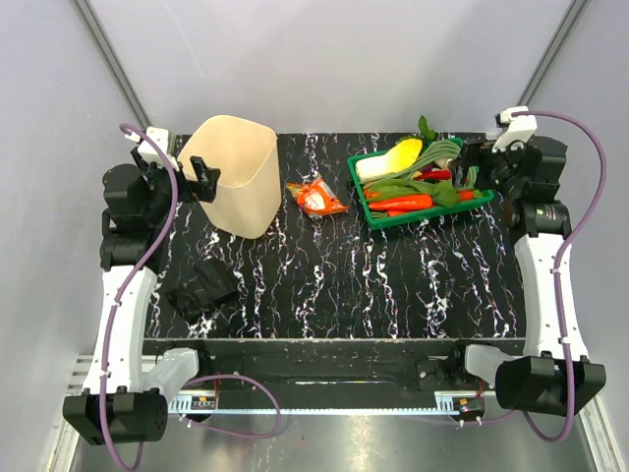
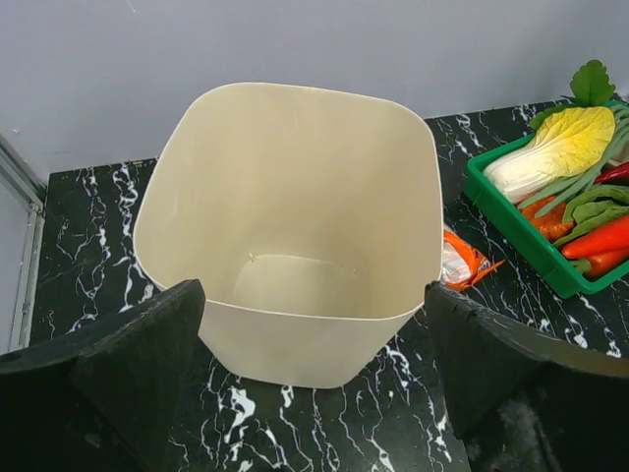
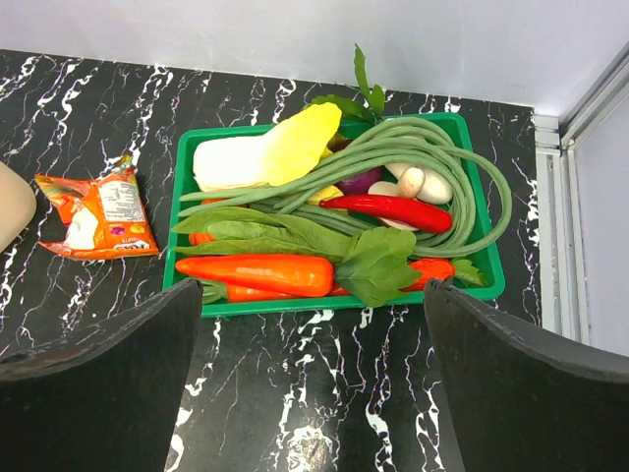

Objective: Put the trash bags into the trash bin
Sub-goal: Move the distractor to the center of the board.

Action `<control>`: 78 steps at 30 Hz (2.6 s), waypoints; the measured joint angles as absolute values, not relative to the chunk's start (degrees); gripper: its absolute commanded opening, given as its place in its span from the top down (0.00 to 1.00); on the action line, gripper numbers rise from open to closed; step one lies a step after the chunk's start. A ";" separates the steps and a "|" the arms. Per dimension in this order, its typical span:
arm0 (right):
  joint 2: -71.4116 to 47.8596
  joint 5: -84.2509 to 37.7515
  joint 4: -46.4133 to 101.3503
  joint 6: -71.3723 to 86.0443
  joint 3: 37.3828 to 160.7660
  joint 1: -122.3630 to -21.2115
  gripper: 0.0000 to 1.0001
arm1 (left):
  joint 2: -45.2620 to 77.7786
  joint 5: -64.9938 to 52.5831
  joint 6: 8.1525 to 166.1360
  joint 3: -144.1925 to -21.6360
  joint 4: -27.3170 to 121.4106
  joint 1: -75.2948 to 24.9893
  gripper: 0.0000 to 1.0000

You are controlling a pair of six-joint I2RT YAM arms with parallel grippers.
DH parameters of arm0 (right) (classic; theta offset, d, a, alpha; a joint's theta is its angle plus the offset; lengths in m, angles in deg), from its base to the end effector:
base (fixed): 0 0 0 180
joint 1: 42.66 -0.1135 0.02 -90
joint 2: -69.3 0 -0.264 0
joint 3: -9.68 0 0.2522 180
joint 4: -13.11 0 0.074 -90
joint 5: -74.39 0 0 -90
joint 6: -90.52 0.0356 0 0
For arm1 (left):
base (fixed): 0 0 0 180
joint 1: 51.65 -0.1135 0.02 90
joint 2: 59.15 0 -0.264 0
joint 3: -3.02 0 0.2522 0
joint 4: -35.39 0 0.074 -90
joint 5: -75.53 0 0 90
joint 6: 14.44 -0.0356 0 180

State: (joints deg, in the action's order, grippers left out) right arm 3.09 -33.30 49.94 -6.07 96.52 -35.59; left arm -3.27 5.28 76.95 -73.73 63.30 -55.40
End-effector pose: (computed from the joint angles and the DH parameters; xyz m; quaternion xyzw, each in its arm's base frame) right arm 0.2526 -0.0204 0.4138 -0.0890 0.7906 0.0515 0.6037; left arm 0.2146 0.0020 0.4087 0.0804 0.7424 -0.1150 0.6551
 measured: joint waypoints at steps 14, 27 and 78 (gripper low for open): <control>4.16 -35.09 53.42 -8.93 96.87 -37.80 0.00 | -3.29 5.00 76.91 -73.59 63.76 -55.25 0.01; -10.75 -29.00 58.97 -18.35 108.28 -58.87 0.01 | -3.69 2.79 76.14 -73.59 66.56 -55.18 0.01; -74.20 -6.22 52.70 -35.42 147.82 -77.84 0.15 | -12.69 -5.60 51.40 -70.93 80.11 -55.14 0.01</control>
